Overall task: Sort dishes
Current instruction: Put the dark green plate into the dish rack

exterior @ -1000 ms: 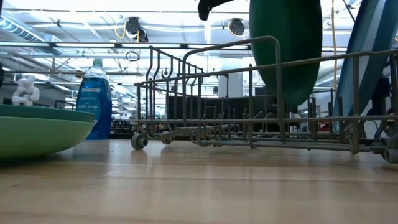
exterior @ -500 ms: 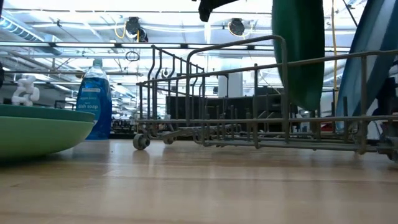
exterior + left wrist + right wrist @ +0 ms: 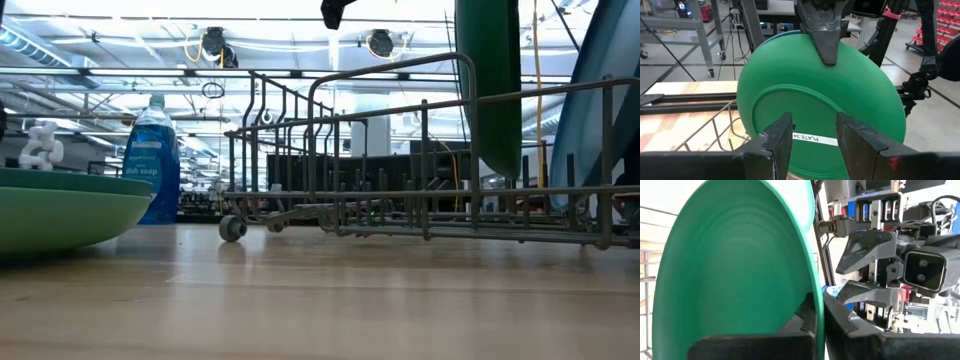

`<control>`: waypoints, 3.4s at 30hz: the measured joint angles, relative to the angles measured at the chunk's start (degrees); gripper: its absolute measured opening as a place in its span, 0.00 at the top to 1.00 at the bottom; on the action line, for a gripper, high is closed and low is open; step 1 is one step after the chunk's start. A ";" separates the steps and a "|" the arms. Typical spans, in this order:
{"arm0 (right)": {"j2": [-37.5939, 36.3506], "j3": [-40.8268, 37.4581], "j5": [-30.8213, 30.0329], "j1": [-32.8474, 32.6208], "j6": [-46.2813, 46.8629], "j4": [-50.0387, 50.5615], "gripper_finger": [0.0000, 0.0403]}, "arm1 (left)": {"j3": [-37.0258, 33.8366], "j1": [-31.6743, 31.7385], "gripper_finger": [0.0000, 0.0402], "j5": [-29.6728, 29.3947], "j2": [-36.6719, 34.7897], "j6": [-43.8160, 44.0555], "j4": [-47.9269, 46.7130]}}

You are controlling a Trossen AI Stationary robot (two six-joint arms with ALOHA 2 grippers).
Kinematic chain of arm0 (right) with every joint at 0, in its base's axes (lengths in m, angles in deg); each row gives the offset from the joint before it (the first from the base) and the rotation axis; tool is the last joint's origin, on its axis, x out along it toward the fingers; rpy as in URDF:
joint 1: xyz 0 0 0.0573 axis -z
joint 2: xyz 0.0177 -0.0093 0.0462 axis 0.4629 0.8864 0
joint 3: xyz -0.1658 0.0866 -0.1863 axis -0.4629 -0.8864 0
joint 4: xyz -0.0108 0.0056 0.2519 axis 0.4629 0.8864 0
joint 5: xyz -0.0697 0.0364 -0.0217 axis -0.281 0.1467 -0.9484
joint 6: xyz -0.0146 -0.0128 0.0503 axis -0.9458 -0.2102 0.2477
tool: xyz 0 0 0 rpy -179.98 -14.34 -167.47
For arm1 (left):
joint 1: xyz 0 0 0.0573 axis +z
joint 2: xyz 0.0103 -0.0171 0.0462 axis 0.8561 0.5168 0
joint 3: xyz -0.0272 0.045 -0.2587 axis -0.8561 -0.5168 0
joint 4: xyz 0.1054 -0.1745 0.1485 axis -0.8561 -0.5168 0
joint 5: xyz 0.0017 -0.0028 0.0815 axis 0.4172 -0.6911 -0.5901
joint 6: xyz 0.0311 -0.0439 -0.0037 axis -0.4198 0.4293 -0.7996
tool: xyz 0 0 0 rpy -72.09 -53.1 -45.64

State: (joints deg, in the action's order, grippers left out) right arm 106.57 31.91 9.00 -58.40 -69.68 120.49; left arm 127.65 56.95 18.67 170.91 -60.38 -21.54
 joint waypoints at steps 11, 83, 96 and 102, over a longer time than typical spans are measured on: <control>-0.34 -2.16 4.75 1.82 -4.47 -6.84 0.99 | 0.00 -0.24 0.63 -0.03 0.00 -0.32 -0.07; -8.87 -19.17 7.10 9.09 13.82 -23.20 0.41 | -0.04 -0.35 0.63 1.05 0.00 -4.45 -5.26; -9.27 -12.12 10.04 8.92 29.50 -8.08 0.40 | -0.07 -0.27 0.63 1.04 0.00 -5.00 -6.24; -9.15 -8.83 16.50 9.11 36.51 -1.17 0.40 | -0.07 0.09 0.63 1.03 0.00 -4.99 -6.21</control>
State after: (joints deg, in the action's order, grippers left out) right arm 97.43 23.08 25.50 -49.29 -33.16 119.33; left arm 127.59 57.03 19.70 170.91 -65.38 -27.75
